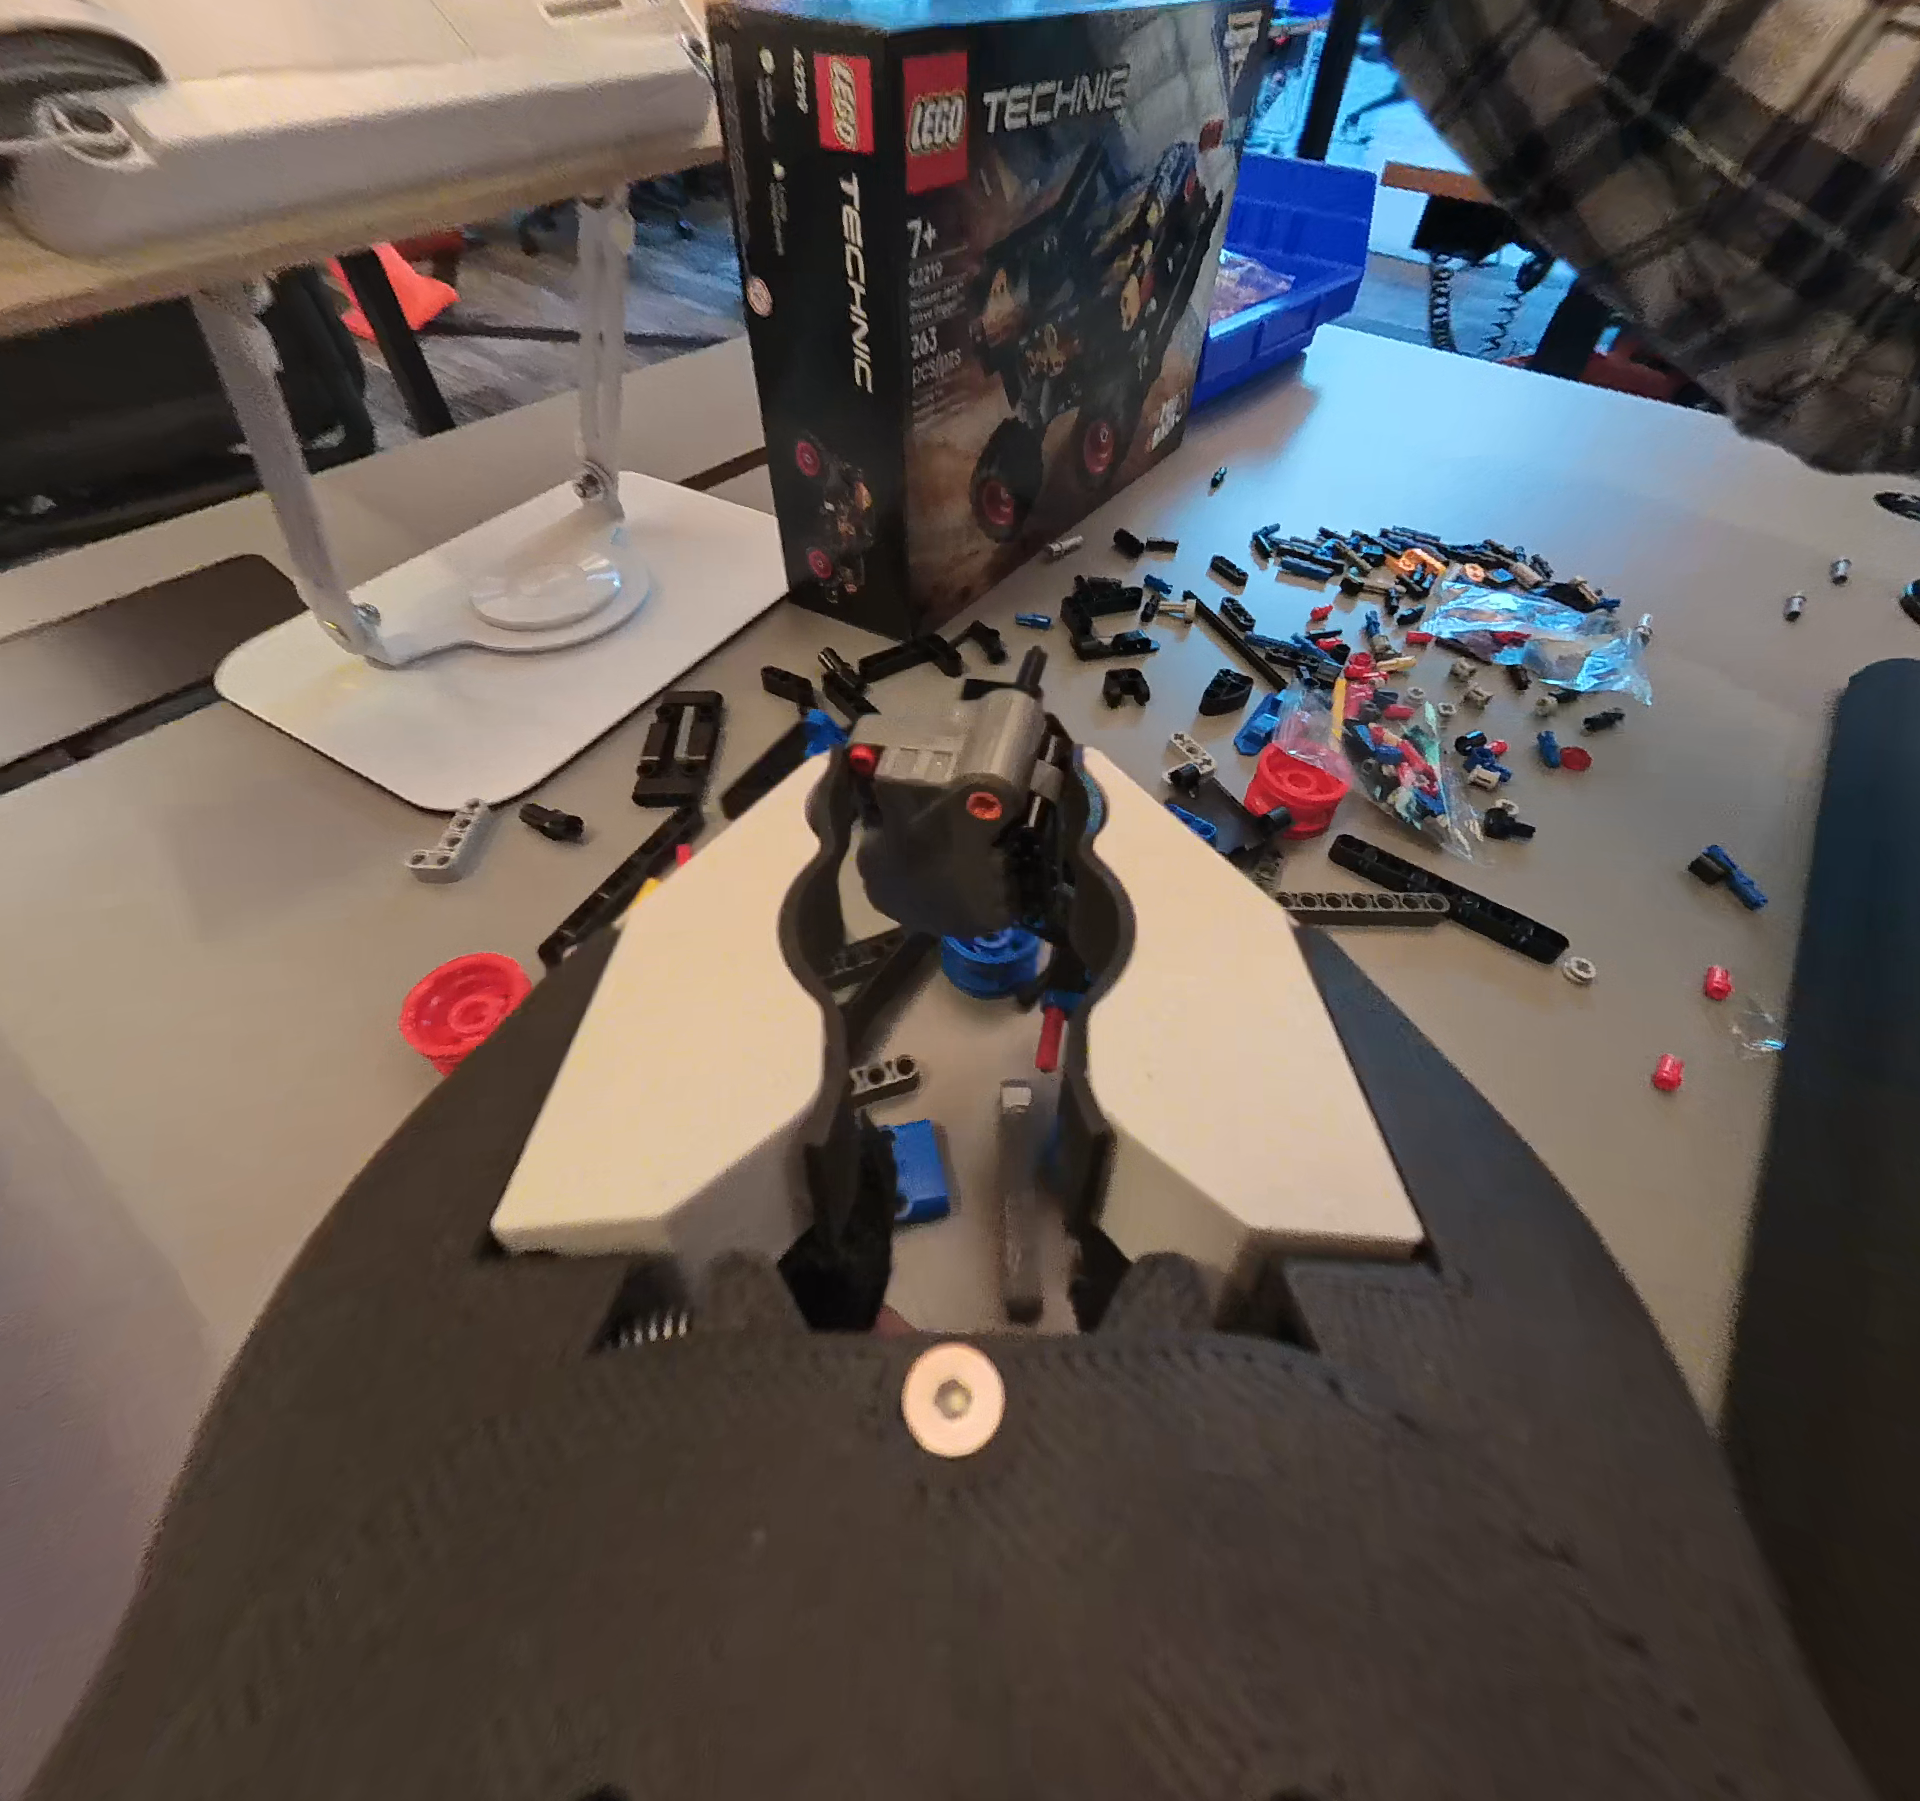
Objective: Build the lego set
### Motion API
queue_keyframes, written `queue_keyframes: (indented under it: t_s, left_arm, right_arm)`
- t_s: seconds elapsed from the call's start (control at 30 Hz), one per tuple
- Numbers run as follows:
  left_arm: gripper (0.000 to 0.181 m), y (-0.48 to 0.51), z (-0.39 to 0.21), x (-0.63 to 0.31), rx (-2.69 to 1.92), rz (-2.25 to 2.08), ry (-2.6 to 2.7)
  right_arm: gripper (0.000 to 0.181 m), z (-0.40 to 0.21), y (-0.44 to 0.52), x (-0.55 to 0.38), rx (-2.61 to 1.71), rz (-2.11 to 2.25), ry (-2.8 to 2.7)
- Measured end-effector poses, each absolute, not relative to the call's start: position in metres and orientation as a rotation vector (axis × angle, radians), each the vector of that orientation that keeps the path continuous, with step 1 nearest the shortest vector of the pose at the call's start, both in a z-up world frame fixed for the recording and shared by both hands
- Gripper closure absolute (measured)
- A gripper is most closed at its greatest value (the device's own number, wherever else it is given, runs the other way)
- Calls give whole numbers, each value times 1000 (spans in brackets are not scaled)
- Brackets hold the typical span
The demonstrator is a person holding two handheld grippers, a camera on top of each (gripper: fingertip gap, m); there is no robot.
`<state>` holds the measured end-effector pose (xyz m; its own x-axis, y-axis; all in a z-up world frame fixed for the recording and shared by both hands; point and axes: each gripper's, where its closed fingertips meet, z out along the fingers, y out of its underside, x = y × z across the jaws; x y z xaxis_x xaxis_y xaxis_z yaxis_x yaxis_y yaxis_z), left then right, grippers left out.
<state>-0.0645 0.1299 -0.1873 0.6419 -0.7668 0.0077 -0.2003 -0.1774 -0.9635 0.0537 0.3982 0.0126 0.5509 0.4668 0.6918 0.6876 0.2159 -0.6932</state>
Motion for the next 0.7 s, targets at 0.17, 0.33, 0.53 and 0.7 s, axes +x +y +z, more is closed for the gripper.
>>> queue_keyframes:
  t_s: [0.17,0.33,0.53,0.7]
  left_arm:
    - [143,136,-171,-77,-1630,-412,799]
    - [143,137,-154,-83,-1562,-209,836]
    - [143,135,-152,-83,-1509,-11,909]
    - [143,131,-158,-77,-1492,87,985]
  right_arm:
    - [132,16,311,16,-1416,47,-1130]
    - [132,-59,181,-56,-1578,624,-1389]
    - [125,-137,120,-91,-1783,849,-1477]
    - [123,-162,119,-97,-1899,860,-1401]
